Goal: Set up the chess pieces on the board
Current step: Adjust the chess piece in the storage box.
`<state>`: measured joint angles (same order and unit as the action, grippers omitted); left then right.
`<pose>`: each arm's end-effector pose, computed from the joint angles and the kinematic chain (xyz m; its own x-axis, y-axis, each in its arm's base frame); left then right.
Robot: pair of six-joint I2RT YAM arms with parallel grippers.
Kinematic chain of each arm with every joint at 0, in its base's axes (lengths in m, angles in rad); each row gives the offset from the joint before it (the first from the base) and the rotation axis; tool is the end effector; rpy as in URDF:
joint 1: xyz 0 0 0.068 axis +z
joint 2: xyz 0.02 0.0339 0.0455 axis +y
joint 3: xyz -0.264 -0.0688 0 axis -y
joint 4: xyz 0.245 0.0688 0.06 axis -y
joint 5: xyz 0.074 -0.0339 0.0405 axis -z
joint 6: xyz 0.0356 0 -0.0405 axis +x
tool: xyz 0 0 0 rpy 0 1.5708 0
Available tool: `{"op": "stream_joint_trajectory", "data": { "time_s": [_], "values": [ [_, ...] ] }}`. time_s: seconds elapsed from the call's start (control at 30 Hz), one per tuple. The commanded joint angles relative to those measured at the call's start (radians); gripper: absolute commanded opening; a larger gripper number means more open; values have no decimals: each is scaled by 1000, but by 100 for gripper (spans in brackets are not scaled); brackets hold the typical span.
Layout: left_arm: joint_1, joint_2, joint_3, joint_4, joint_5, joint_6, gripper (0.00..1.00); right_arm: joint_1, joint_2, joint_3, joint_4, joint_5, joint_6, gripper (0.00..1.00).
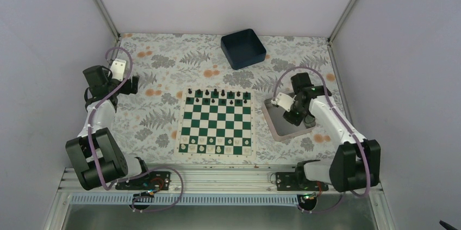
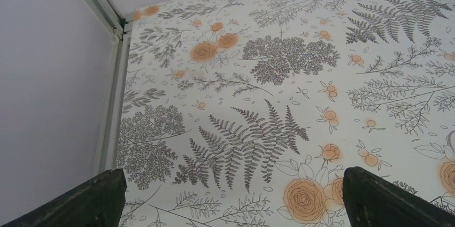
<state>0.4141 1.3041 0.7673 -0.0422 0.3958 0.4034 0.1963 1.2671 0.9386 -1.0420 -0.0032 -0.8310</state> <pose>0.2628 0.1005 0.2360 -0.4905 0.1801 -0.8526 0.1269 0.9827 0.1345 0.2100 0.0419 0.2358 -0.5035 -0.8532 -0.1364 -0.8418 0.5199 -0.1448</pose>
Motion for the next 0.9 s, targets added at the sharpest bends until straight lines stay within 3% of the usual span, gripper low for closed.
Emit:
{"op": "stream_joint_trajectory", "data": {
  "time_s": [0.0,0.4,0.53,0.87],
  "values": [
    [2,-23,3,10,34,-14,100,-62,44,-60,162,-9,48,33],
    [3,-41,-7,16,41,-15,100,-236,171,-69,309,-14,58,31],
    [5,-40,-8,16,42,-14,100,-256,182,-79,303,-46,36,36],
    [6,-36,-9,15,45,-11,100,-276,229,-105,291,-134,25,39]
  ]
}}
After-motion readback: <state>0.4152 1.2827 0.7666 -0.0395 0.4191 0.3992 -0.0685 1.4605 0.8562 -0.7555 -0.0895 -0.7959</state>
